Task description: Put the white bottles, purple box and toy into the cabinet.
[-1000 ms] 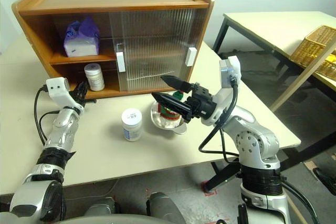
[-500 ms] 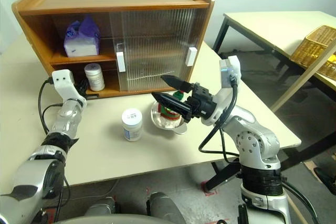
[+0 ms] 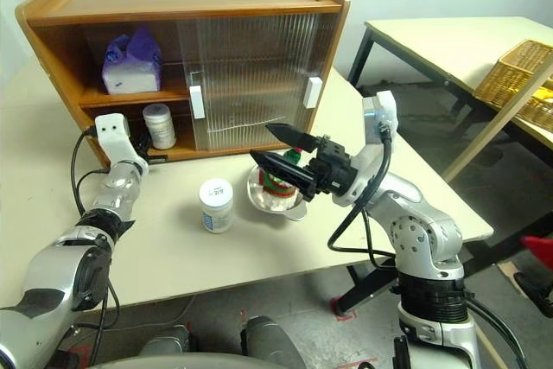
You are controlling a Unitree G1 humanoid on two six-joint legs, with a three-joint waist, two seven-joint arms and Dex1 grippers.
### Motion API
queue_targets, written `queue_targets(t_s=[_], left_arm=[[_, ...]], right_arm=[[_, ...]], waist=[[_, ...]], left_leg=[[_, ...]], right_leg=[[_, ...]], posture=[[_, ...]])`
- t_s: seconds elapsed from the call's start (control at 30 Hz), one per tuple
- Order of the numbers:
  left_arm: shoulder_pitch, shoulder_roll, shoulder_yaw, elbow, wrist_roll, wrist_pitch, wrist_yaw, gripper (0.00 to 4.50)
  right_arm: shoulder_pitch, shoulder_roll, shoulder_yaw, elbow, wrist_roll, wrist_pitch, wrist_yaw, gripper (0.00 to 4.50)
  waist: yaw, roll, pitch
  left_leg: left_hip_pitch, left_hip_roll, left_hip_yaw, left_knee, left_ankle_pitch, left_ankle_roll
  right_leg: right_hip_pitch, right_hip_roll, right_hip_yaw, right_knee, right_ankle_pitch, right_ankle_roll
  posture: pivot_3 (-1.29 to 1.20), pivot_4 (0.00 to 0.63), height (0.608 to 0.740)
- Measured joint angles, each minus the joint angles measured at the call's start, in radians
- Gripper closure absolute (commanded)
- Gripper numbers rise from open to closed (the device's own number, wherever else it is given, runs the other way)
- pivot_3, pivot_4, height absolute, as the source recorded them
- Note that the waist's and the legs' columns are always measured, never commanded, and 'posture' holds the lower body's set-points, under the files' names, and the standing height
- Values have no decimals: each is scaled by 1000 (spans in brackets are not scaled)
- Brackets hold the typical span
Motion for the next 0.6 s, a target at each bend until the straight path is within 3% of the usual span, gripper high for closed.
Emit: queue_targets(t_s=[0.6], left_arm=[[-57, -20, 4, 43, 28, -3, -11, 4482]], right_arm=[[18, -10, -5, -34, 16, 0, -28, 0]], waist=[[-55, 0, 0]], left_leg=[[-1, -3, 3, 0, -1, 4]], right_leg=[[0, -1, 0, -1, -1, 5]], posture=[[-251, 11, 740]])
